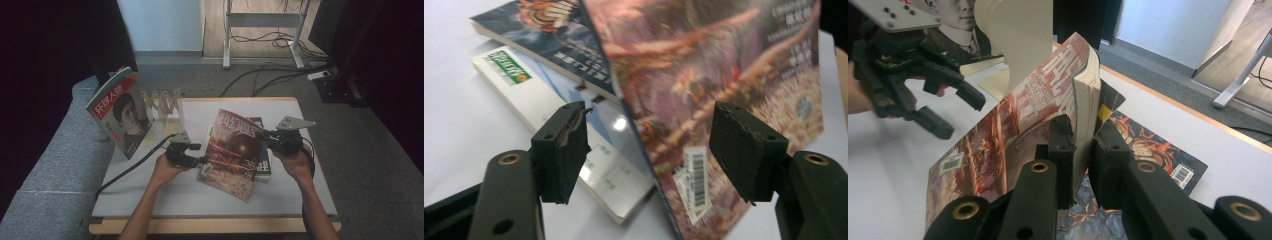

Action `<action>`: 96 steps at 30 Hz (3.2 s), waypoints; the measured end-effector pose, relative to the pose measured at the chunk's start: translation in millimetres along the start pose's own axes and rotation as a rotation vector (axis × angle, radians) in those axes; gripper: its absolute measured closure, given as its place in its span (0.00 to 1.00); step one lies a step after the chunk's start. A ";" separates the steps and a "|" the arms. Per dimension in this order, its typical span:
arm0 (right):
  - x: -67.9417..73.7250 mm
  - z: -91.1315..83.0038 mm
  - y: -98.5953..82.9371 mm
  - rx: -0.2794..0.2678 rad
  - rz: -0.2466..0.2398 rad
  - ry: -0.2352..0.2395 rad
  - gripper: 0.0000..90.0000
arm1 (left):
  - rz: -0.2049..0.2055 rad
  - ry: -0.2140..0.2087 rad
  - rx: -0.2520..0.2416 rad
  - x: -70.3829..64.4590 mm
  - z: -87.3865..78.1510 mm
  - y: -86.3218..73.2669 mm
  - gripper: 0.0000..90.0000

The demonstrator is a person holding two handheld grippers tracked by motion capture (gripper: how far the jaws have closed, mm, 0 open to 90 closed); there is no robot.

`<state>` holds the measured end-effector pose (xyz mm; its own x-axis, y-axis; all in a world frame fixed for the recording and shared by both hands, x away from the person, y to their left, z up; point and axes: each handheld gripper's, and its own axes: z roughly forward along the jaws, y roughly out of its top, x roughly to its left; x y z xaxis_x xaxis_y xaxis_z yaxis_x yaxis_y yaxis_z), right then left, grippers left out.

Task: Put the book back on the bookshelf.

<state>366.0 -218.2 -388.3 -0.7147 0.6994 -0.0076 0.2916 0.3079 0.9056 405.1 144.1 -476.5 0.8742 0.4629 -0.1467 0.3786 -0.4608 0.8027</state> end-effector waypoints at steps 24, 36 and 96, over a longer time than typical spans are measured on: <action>10.1 -0.1 13.0 -0.035 -0.045 0.041 0.89 | -0.023 -0.104 0.015 3.4 15.5 -6.7 0.63; 9.7 -2.4 14.0 -0.045 -0.042 0.044 0.89 | 0.043 -0.070 0.028 -8.5 -2.9 -3.2 0.79; 20.5 -13.0 25.0 -0.091 -0.043 0.095 0.89 | 0.168 -0.060 -0.189 -35.3 -66.9 84.5 0.70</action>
<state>350.4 -204.5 -360.3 -0.7833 0.6216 -0.0107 0.2038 0.2732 0.9401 385.9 139.5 -364.8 0.9387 0.3432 -0.0320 0.1682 -0.3750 0.9116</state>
